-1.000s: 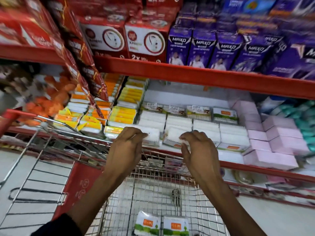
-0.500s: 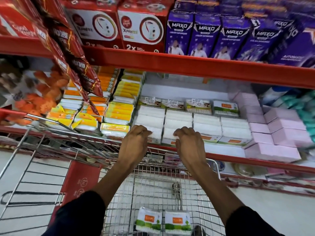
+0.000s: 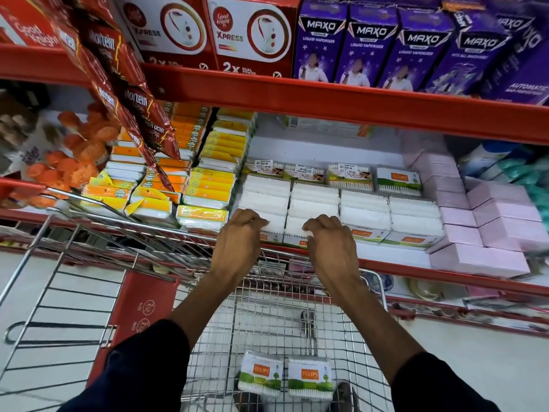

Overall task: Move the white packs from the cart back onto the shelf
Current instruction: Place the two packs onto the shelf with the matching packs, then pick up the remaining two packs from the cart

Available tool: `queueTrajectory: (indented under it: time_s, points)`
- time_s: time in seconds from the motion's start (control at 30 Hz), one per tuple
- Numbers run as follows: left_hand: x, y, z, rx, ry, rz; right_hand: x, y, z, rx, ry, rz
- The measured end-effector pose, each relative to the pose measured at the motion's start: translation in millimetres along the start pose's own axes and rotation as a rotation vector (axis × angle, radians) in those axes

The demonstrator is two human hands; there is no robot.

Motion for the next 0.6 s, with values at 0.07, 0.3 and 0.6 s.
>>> queueTrajectory:
  time_s: [0.07,0.3,0.6]
  points:
    - [-2.1,0.6,-1.4,-0.006,-0.003,-0.002,-0.6,1.2,1.0,0.008,0.001,-0.008]
    - [-10.4,22.2,2.5,-0.026,-0.133,0.011,3.3,19.1,-1.1,0.056,0.015,0.005]
    - [-94.3,147.9,-18.6,-0.052,-0.174,-0.347,-72.9,133.2,27.8,0.132,0.047,-0.196]
Point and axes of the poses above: each hand's wrist, its own y-axis away from the middle knuckle, its own x-axis out of the back of the hand, z = x × y, the point moved 2 cm from there along -y, towards the middle knuckle, and after that the axes turned 1 degree about -z, right-handed, at the moved point
